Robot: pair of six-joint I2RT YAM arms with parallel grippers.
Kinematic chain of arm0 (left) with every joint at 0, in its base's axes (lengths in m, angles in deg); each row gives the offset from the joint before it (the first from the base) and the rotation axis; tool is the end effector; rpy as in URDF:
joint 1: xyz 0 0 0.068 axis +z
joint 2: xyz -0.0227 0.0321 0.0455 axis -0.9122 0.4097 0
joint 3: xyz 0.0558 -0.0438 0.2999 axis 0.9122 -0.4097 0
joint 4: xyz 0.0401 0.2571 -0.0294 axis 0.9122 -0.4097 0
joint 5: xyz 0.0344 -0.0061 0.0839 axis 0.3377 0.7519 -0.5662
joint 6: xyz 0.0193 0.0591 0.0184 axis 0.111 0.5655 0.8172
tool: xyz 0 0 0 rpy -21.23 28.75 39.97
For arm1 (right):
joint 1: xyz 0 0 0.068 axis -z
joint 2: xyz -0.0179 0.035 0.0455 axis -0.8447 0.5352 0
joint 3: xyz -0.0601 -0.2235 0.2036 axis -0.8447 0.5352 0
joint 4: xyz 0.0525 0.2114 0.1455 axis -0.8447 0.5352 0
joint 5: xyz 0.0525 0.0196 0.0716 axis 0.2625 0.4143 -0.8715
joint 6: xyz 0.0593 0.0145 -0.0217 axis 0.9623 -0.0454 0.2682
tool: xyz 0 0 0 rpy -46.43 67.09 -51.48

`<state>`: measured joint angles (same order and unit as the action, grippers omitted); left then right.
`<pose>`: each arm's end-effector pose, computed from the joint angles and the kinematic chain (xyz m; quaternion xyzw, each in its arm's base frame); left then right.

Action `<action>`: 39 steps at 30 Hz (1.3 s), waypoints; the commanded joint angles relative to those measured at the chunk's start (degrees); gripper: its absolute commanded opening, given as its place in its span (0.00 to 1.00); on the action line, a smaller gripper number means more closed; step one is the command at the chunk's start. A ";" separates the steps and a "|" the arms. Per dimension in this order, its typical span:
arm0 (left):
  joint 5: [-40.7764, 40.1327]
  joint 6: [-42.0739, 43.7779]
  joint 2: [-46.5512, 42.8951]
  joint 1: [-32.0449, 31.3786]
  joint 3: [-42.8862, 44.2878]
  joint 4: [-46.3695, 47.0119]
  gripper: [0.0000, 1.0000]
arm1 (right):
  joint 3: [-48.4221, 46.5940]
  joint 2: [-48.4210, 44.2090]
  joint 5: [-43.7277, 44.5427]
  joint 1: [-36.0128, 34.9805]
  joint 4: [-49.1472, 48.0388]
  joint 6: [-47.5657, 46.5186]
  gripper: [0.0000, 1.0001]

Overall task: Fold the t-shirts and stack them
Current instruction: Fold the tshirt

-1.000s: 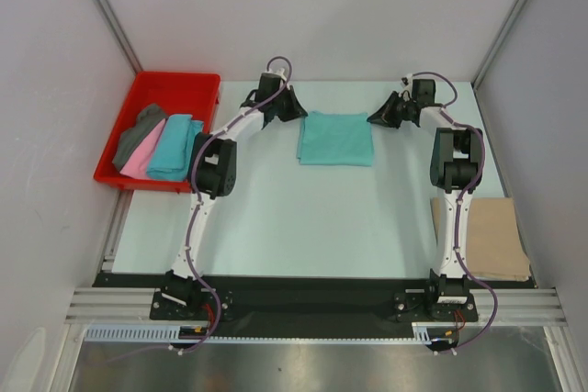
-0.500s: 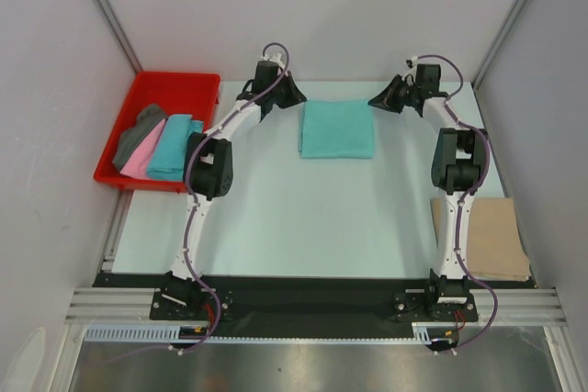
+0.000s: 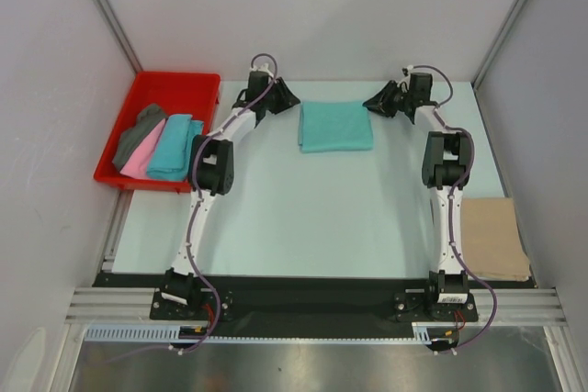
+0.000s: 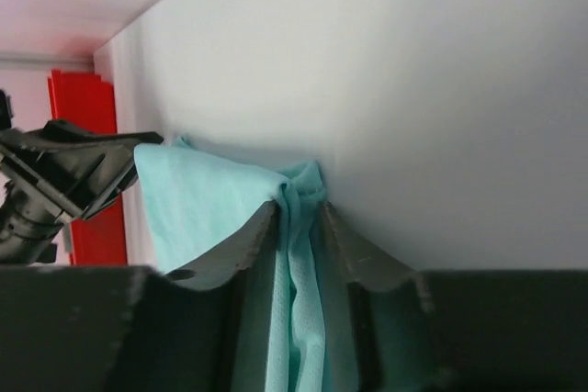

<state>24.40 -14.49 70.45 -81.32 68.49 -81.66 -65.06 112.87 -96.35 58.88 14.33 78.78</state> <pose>0.6268 -0.1893 0.1343 -0.0851 0.8474 -0.3386 0.4000 0.6357 0.0184 0.1214 0.1143 0.8341 0.4193 0.3396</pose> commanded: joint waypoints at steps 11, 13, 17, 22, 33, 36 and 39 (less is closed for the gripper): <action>-1.36 7.73 -24.63 -2.24 -15.95 -3.87 0.45 | 4.20 -17.87 6.55 1.75 20.61 -12.27 0.56; 5.02 5.01 -27.62 -3.47 -22.19 1.19 0.30 | 11.21 -22.95 5.67 1.23 18.78 -12.02 0.56; 13.93 -3.16 -28.34 -6.19 -29.33 9.14 0.07 | 20.37 -28.85 0.86 -0.79 17.10 -11.40 0.39; 16.40 -5.81 -27.11 -9.28 -33.55 11.08 0.00 | 24.88 -29.93 -5.14 -5.62 18.67 -13.94 0.10; 14.91 -6.16 -20.70 -7.70 -33.99 6.16 0.00 | 14.95 -17.10 -12.44 -10.73 28.35 -18.96 0.00; 15.00 -5.81 -19.72 -7.17 -34.17 3.96 0.00 | 15.13 -16.22 -12.53 -10.47 30.09 -20.79 0.00; 14.91 -5.46 -19.37 -6.64 -34.87 2.90 0.00 | 15.91 -16.48 -11.91 -9.68 32.12 -22.47 0.00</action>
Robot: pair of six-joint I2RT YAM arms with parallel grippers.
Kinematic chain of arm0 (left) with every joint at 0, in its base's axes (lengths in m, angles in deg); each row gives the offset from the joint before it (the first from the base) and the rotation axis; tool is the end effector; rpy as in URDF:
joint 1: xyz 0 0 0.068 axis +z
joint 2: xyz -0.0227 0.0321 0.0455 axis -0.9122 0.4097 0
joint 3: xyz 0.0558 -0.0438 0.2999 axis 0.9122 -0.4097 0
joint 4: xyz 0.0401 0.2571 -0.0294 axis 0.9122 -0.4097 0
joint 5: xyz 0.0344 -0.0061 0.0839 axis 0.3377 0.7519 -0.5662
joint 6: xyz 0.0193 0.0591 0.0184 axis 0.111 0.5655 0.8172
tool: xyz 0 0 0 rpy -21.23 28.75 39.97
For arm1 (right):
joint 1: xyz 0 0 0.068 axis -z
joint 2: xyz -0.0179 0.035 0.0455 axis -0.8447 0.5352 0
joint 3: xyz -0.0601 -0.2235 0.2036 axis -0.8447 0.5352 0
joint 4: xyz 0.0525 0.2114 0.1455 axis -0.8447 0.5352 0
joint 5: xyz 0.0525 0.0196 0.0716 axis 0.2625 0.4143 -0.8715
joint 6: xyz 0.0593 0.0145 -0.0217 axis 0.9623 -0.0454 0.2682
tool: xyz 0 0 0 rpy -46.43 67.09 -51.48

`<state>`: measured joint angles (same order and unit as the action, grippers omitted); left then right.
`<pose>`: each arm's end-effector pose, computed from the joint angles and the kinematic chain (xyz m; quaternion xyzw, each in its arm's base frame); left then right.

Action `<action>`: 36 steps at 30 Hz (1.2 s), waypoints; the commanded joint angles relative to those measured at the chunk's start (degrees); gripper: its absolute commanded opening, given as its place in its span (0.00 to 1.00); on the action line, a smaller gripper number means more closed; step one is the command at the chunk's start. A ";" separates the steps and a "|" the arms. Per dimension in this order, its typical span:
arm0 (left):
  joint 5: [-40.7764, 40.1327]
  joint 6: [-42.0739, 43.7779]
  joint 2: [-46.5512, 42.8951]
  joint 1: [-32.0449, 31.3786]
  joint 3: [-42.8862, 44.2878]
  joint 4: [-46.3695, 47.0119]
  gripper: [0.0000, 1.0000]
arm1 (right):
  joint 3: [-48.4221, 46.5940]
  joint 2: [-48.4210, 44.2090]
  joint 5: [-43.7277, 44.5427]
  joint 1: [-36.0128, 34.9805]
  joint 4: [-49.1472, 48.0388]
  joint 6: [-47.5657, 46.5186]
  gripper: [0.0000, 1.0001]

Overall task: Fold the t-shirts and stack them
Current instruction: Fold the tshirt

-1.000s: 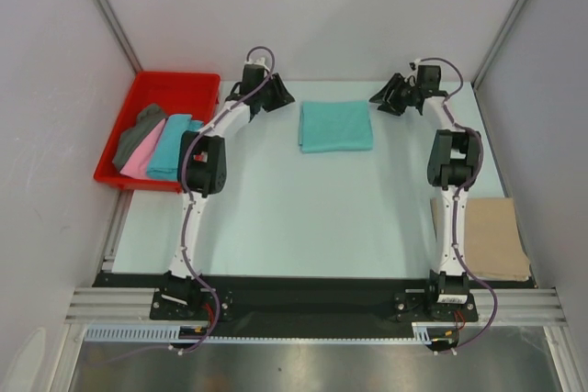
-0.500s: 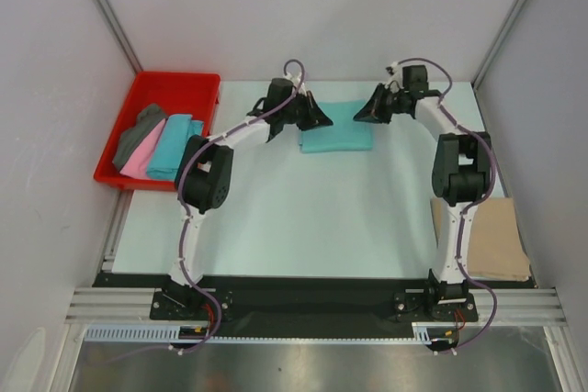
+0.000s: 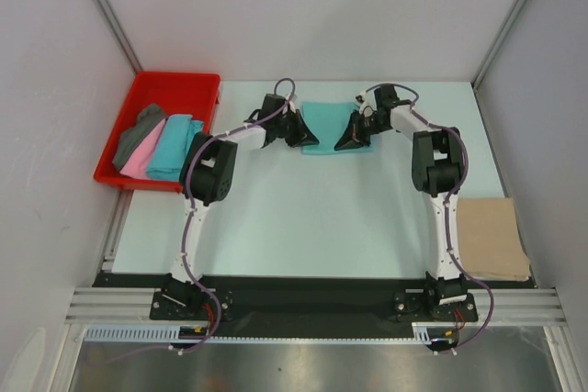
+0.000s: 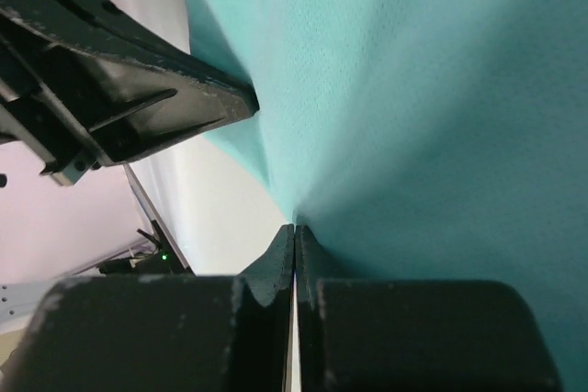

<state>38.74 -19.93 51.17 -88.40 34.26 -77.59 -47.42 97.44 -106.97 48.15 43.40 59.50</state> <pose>0.5120 -0.2415 0.1399 -0.0369 0.8761 -0.4282 0.2185 0.5275 0.1275 0.1457 -0.0352 0.8871 0.4486 0.1024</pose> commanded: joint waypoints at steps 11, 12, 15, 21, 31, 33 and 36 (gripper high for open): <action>-0.83 1.65 1.75 2.37 -0.56 -4.59 0.00 | 0.65 -1.49 2.05 6.24 4.28 -5.48 0.00; -1.01 1.91 1.75 2.55 -0.64 -4.94 0.00 | 1.09 -1.84 2.40 6.68 4.81 -5.74 0.00; -2.41 4.11 0.97 2.90 -0.12 -6.69 0.00 | 2.23 -2.89 4.16 8.35 6.48 -7.58 0.00; -4.52 9.73 -2.11 2.55 1.47 -11.00 0.00 | 7.94 -9.91 7.67 12.13 4.82 -6.36 0.05; -24.72 31.31 -13.89 -9.83 1.37 -17.77 0.53 | 21.65 -25.83 16.90 13.36 -1.69 2.52 0.57; -31.05 36.34 -13.46 -14.57 2.43 -19.35 0.59 | 22.80 -27.32 17.61 13.80 -1.95 3.39 0.57; -40.80 49.06 -12.32 -20.38 2.44 -20.41 0.62 | 24.55 -28.99 16.38 14.68 -3.97 4.10 0.57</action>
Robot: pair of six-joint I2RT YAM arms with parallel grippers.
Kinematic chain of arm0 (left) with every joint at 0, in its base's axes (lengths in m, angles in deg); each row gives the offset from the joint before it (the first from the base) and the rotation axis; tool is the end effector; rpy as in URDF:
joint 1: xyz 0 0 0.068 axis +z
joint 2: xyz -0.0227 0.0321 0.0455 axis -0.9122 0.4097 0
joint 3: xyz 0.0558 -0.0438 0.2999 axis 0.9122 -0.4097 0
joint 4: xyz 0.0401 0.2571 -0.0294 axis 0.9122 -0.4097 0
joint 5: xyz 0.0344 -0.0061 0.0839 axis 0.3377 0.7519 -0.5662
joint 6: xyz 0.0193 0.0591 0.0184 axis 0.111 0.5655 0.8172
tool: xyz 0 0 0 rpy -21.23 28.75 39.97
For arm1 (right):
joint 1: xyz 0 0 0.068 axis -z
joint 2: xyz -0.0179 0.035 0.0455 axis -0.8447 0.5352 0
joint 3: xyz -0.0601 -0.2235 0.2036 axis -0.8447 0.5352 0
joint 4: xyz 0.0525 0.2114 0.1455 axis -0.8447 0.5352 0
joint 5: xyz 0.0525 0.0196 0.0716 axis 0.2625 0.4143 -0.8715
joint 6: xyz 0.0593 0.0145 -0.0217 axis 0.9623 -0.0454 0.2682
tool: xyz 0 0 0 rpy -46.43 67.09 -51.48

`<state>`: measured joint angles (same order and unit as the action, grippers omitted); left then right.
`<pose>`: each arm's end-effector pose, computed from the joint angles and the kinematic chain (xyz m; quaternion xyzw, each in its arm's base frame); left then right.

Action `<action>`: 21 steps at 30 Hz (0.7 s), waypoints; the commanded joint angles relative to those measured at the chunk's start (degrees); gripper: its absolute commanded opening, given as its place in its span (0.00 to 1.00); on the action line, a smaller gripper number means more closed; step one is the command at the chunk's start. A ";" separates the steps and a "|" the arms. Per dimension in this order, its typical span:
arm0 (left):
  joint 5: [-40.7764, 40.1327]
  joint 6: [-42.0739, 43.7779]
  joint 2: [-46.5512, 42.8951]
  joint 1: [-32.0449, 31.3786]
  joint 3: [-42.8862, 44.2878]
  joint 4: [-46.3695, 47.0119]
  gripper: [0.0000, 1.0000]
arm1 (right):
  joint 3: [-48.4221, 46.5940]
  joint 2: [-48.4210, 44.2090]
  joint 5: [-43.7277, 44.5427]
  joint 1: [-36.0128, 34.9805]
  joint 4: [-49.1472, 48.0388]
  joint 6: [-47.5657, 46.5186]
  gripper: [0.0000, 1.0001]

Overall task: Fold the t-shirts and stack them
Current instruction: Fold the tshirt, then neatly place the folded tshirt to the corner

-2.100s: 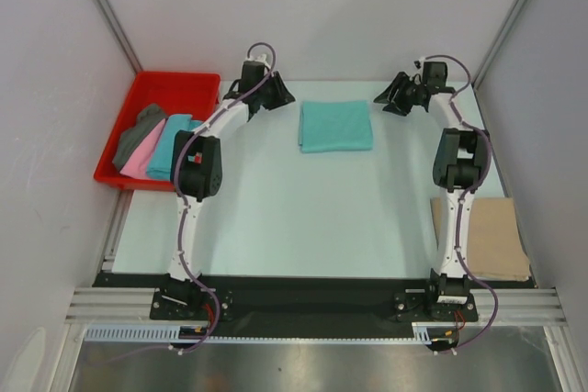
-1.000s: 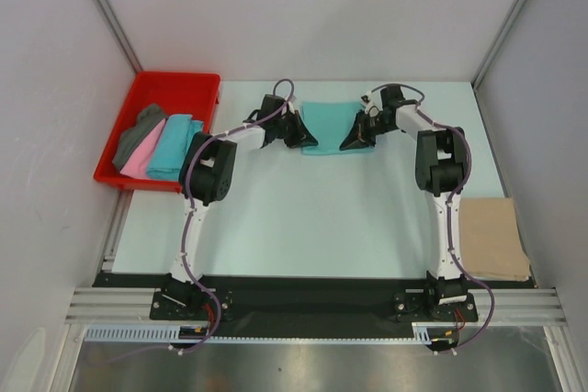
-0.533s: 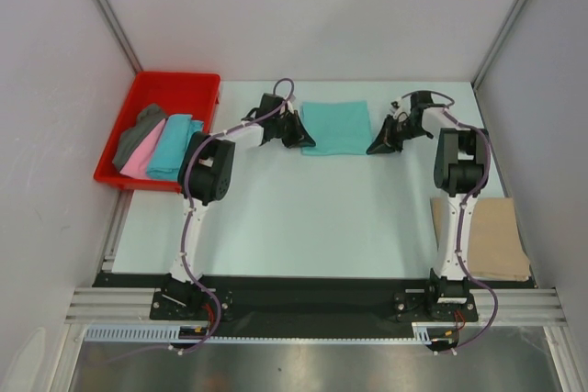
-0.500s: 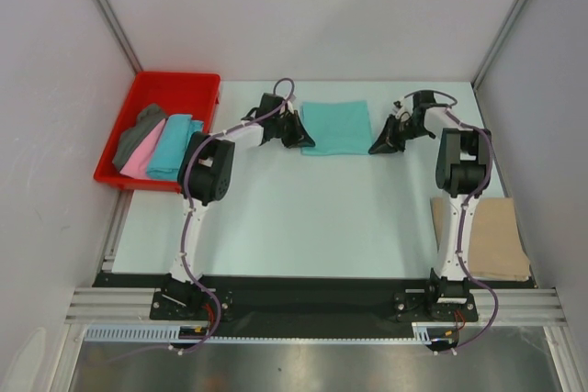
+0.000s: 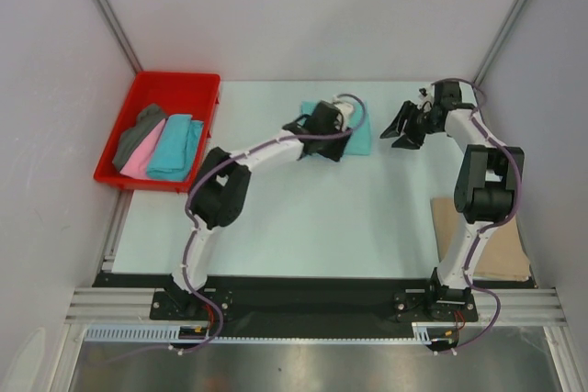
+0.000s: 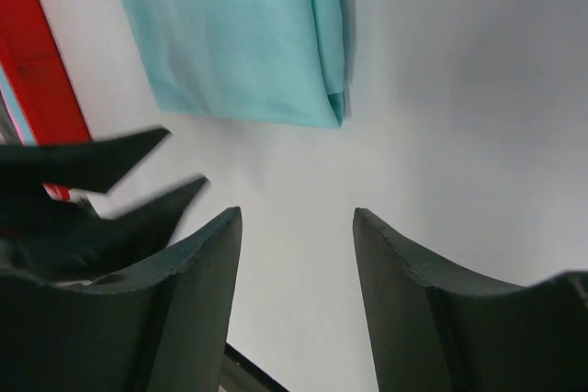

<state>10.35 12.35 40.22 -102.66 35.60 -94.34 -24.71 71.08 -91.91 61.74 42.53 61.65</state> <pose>0.4295 -0.3252 0.2183 0.2202 0.8916 -0.1790 0.3529 0.4483 -0.0030 0.2399 0.1098 0.9169 0.3214 0.2097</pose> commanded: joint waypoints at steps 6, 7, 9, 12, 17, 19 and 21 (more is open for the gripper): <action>-19.89 34.20 0.30 -12.46 -2.51 1.43 0.62 | 5.00 -4.66 -0.79 1.44 -6.87 2.22 0.58; -20.69 35.71 1.88 -12.64 -1.89 1.34 0.62 | 6.40 -5.44 -0.96 1.44 -7.66 2.40 0.58; -22.88 39.74 3.73 -13.34 0.30 1.60 0.60 | 7.91 -5.98 -1.40 1.61 -10.03 2.49 0.58; -23.50 43.27 7.68 -13.61 3.55 1.34 0.57 | 9.76 -6.07 -2.71 1.79 -12.41 3.45 0.58; -19.56 45.57 12.43 -13.17 8.65 -1.90 0.54 | 10.90 -6.59 -3.43 2.14 -14.61 3.89 0.58; -19.29 46.36 13.66 -13.00 9.79 -2.69 0.51 | 10.90 -6.59 -3.86 2.32 -15.58 4.68 0.58; -17.80 46.36 14.81 -12.82 11.29 -3.31 0.50 | 10.81 -6.42 -4.48 2.41 -16.46 5.56 0.58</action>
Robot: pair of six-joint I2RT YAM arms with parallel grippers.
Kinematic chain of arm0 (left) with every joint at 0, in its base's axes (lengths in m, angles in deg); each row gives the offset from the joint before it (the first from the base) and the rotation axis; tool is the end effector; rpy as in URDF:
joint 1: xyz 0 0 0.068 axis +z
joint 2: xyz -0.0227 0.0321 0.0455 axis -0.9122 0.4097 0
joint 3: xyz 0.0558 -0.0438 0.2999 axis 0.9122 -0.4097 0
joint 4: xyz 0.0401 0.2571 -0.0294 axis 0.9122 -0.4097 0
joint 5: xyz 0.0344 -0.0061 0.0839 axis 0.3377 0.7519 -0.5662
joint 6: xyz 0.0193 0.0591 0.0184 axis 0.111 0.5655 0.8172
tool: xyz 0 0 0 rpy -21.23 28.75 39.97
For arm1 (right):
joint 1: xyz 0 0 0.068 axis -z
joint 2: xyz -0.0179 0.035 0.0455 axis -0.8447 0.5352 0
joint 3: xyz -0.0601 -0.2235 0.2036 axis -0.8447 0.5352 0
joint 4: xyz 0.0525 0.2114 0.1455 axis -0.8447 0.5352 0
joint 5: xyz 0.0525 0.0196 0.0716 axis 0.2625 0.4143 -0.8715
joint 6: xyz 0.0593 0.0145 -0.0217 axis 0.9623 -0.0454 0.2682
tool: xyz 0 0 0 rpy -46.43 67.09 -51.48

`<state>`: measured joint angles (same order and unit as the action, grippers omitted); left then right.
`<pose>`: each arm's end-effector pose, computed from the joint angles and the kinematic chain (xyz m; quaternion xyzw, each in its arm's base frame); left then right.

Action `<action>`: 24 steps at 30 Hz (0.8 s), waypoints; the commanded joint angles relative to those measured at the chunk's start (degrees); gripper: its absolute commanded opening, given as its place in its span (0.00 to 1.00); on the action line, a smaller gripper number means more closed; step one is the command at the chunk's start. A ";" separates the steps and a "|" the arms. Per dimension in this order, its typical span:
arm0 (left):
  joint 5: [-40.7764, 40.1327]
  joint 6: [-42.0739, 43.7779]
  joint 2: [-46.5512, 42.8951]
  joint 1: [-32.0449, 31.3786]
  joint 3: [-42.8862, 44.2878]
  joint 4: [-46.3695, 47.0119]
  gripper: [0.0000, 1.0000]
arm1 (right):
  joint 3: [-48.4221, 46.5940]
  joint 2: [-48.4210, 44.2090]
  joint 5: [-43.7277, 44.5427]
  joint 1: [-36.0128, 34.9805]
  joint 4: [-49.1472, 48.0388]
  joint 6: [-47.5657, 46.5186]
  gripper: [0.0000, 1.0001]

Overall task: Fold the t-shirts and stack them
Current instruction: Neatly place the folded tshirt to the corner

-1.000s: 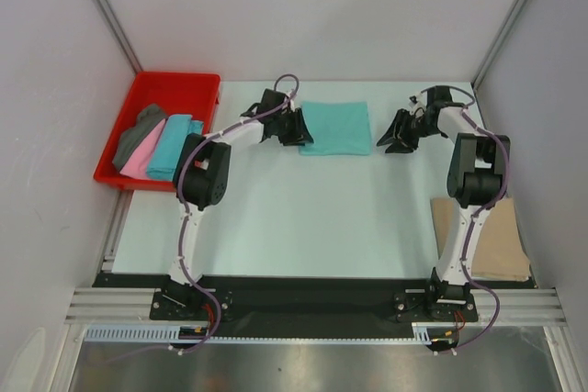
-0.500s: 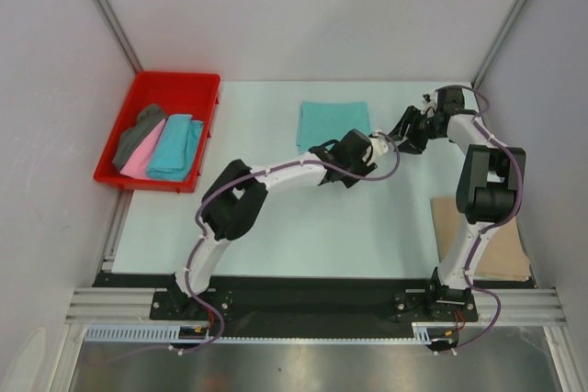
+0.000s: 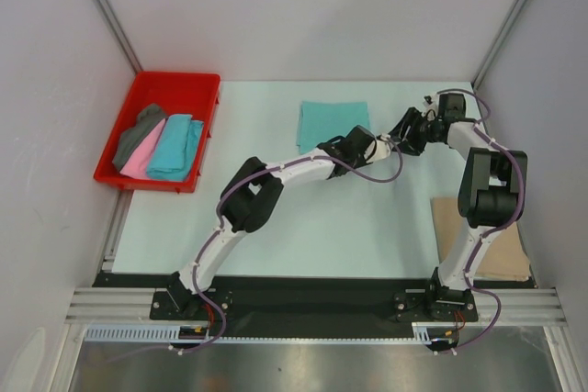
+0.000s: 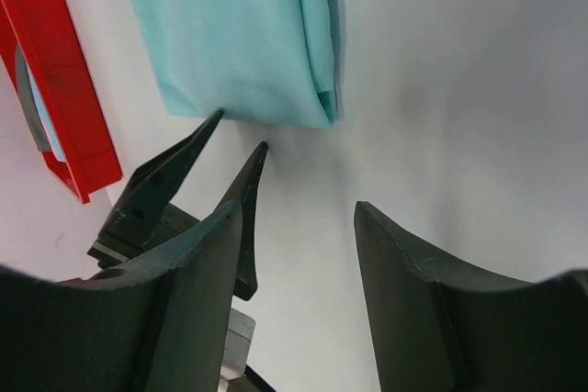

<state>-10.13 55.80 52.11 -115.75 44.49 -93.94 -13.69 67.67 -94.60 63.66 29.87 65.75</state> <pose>0.3822 -0.4309 0.1607 0.5647 0.7240 0.0865 0.3866 0.4307 -0.0143 0.2209 0.1341 0.8965 0.3484 0.2385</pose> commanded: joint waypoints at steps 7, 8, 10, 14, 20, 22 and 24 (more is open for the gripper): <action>4.97 3.61 4.41 1.06 6.09 -3.62 0.27 | -1.08 0.06 -2.32 0.48 -4.60 3.21 0.59; 5.23 3.70 4.42 1.24 6.09 -3.62 0.22 | -1.26 0.50 -2.32 0.48 -4.51 3.39 0.59; 5.41 3.88 4.68 1.59 6.18 -3.71 0.09 | -1.35 1.38 -3.28 0.40 -4.86 4.52 0.60; 6.28 3.44 3.54 2.03 5.04 -3.97 0.00 | -1.43 2.26 -4.17 0.39 -4.87 5.06 0.60; 5.85 0.37 -7.58 0.63 -11.10 0.67 0.00 | -0.74 1.39 -3.54 0.39 -3.19 5.49 0.60; 4.89 -0.69 -11.30 -0.68 -16.65 3.13 0.00 | 0.32 0.60 -3.90 0.39 -3.37 5.41 0.60; 3.92 -3.49 -17.10 -1.57 -23.51 3.76 0.00 | 1.99 -0.63 -3.11 0.39 -2.49 4.36 0.60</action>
<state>-6.11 56.96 43.15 -115.33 28.38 -89.81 -13.23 69.90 -97.44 63.88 26.81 70.48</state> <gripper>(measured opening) 0.006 0.600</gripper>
